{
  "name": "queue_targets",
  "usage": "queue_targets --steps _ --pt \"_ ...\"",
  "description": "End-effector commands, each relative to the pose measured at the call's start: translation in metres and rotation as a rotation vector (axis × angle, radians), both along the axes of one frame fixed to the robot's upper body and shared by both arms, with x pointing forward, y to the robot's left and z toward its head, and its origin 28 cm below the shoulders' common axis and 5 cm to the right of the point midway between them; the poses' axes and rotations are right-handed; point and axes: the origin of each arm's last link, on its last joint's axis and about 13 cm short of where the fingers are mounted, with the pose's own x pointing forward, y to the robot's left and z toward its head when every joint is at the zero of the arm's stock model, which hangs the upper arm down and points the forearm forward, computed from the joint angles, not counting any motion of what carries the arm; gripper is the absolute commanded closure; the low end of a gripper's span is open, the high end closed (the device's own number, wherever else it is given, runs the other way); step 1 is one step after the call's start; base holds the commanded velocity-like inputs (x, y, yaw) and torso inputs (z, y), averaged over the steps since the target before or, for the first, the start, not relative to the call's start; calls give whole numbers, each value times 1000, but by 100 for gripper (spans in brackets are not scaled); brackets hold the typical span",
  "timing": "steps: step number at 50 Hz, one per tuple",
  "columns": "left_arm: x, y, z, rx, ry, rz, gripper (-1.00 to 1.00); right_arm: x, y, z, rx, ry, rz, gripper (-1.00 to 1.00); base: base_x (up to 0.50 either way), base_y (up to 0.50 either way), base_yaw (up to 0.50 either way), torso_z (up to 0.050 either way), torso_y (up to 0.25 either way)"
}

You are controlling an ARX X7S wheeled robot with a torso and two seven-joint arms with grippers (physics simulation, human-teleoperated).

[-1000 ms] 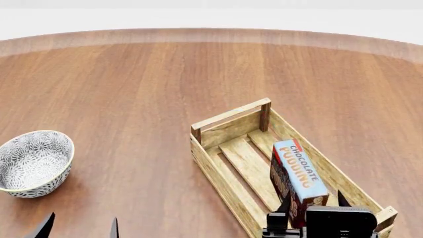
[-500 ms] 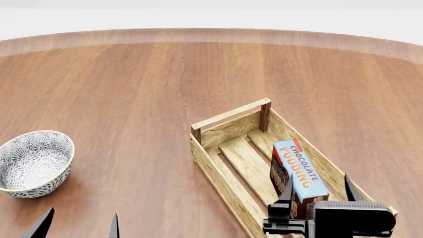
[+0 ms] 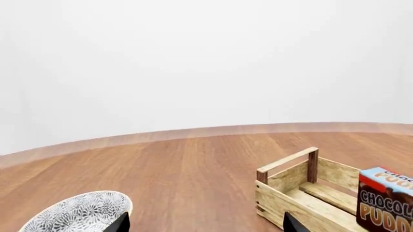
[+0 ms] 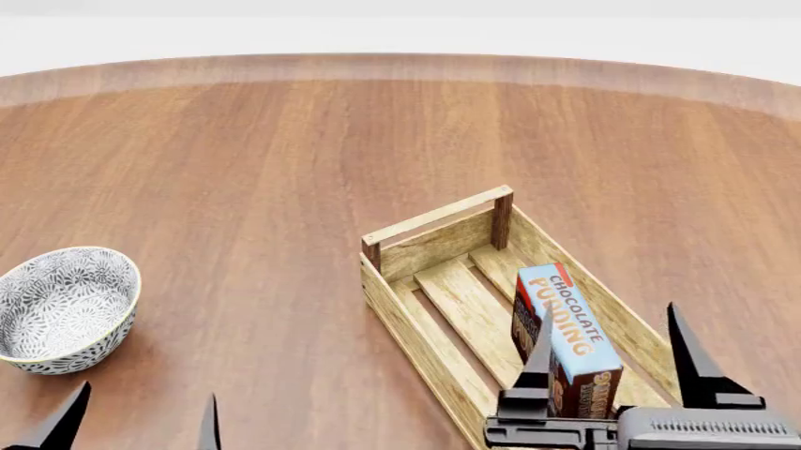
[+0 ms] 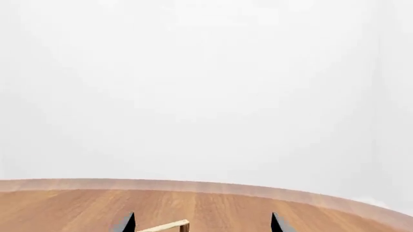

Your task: Pick up the chocolate pudding and put it in the tray.

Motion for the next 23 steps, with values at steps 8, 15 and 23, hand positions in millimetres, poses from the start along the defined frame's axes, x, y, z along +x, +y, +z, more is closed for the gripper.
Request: queue_targets --steps 8,15,23 --pt "-10 -3 16 -4 -51 -18 -100 -36 7 26 27 -115 45 -100 0 0 0 0 0" --pt "-12 -3 19 -1 -64 -24 -100 -43 10 29 39 -137 63 -100 0 0 0 0 0" --pt "-13 -3 19 -3 -60 -24 -100 -50 7 28 41 -140 58 -100 0 0 0 0 0"
